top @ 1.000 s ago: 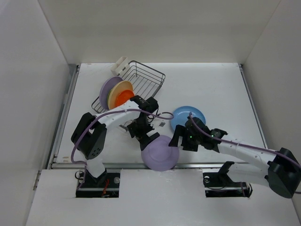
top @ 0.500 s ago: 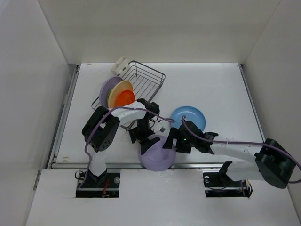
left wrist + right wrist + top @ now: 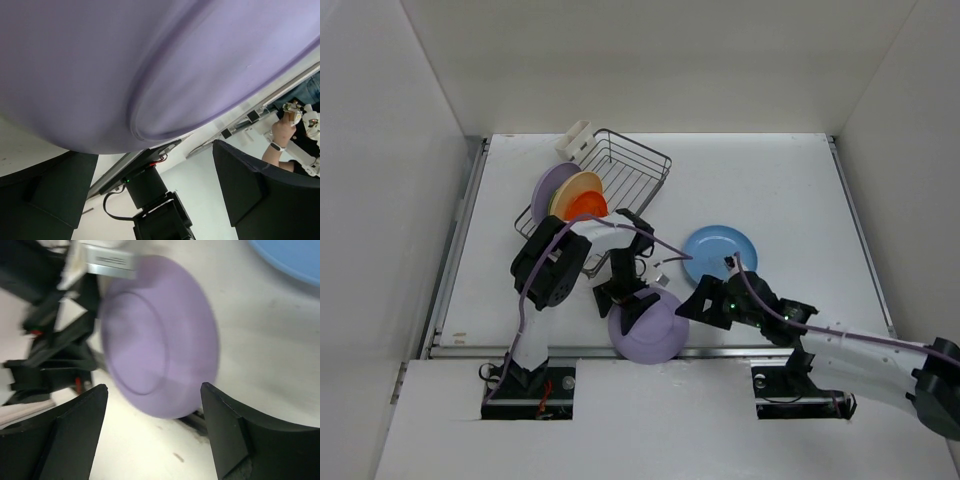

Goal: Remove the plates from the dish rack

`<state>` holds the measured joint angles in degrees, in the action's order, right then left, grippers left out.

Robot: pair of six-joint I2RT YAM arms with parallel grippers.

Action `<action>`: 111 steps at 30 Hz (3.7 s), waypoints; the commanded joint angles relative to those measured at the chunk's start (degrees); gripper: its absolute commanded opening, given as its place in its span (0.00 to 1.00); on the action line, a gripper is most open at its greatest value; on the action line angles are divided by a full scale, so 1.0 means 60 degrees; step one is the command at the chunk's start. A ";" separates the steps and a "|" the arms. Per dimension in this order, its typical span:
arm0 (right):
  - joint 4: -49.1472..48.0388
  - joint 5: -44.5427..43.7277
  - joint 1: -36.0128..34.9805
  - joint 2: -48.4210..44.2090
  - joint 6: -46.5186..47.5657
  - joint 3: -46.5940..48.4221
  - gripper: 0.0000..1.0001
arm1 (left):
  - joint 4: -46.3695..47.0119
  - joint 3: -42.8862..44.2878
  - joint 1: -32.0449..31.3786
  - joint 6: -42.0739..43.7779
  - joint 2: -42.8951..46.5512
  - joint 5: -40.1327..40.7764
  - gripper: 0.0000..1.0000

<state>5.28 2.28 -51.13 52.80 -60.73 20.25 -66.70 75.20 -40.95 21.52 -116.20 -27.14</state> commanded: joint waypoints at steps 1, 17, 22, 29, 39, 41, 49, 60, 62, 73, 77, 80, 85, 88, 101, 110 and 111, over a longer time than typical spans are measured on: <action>-0.0516 -0.0102 -0.0091 -0.0785 -0.0088 -0.0035 0.80 | 0.0379 0.0226 0.0057 0.0603 -0.0233 -0.0429 0.98; -0.0080 -0.0293 -0.1759 -0.0894 -0.3237 -0.0812 0.91 | 0.0467 -0.0023 0.0057 0.0222 0.0002 -0.0106 0.97; -0.2241 -0.0732 -0.2960 0.1318 -0.4043 -0.0798 0.96 | 0.0569 0.0065 0.0057 0.0222 -0.0188 -0.0339 0.97; -0.2299 -0.0732 -0.2962 0.2789 -0.3692 0.0127 0.98 | 0.0481 0.0065 0.0057 0.0325 -0.0101 -0.0341 0.97; -0.3004 -0.1377 -0.3050 0.1910 -0.4001 -0.0533 0.83 | 0.0613 0.0152 0.0057 0.0413 -0.0335 -0.0459 0.96; -0.3150 -0.1465 -0.3050 0.1909 -0.3708 -0.0358 0.81 | 0.0716 0.0152 0.0057 0.0413 -0.0335 -0.0458 0.96; -0.3457 -0.1903 -0.3050 0.1281 -0.2728 -0.0079 0.66 | 0.0891 0.0035 0.0057 0.0413 -0.0423 -0.0267 0.94; -0.4027 -0.2637 -0.3138 0.1320 -0.1641 0.0624 0.65 | 0.0746 0.0137 0.0057 0.0530 -0.0115 -0.0968 0.93; -0.4509 -0.2534 -0.3138 0.1963 -0.1641 0.0828 0.65 | 0.0424 0.0268 0.0057 0.0850 -0.0115 -0.1204 0.93; -0.3856 -0.3514 -0.3226 0.1679 -0.2737 0.0274 0.68 | 0.0159 0.0621 0.0057 0.0911 -0.0525 -0.1235 0.92; -0.3853 -0.4202 -0.3226 0.0724 -0.4522 -0.0883 0.72 | 0.0262 0.0621 0.0057 0.0589 -0.0526 -0.0985 0.92; -0.4349 -0.4512 -0.3226 0.0794 -0.4557 -0.1149 0.72 | 0.0262 0.0709 0.0057 0.0588 -0.0526 -0.0985 0.92; -0.5857 -0.4541 -0.3226 0.2331 -0.3488 -0.0490 0.68 | -0.0016 0.1046 0.0057 0.0588 -0.0993 -0.1306 0.92; -0.7218 -0.4453 -0.3226 0.2670 -0.3151 -0.0620 0.60 | -0.0222 0.1397 0.0057 0.0778 -0.1184 -0.1541 0.92; -0.6729 -0.3517 -0.3650 0.0973 -0.0370 0.0095 0.00 | -0.1171 0.1864 0.0057 0.0867 -0.0029 -0.1454 0.92; -0.3607 -0.3733 -0.3826 -0.0579 0.0380 0.1326 0.00 | -0.2783 0.3476 0.0057 0.1101 0.1481 -0.1132 0.99; -0.3024 -0.3895 -0.3826 -0.0944 0.0380 0.1327 0.00 | -0.2785 0.3681 0.0057 0.1101 0.1481 -0.1132 0.99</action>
<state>-16.16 -19.59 -73.58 50.76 -60.77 25.21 -77.30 94.94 -39.94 27.20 -108.09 -31.48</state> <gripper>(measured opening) 0.040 0.987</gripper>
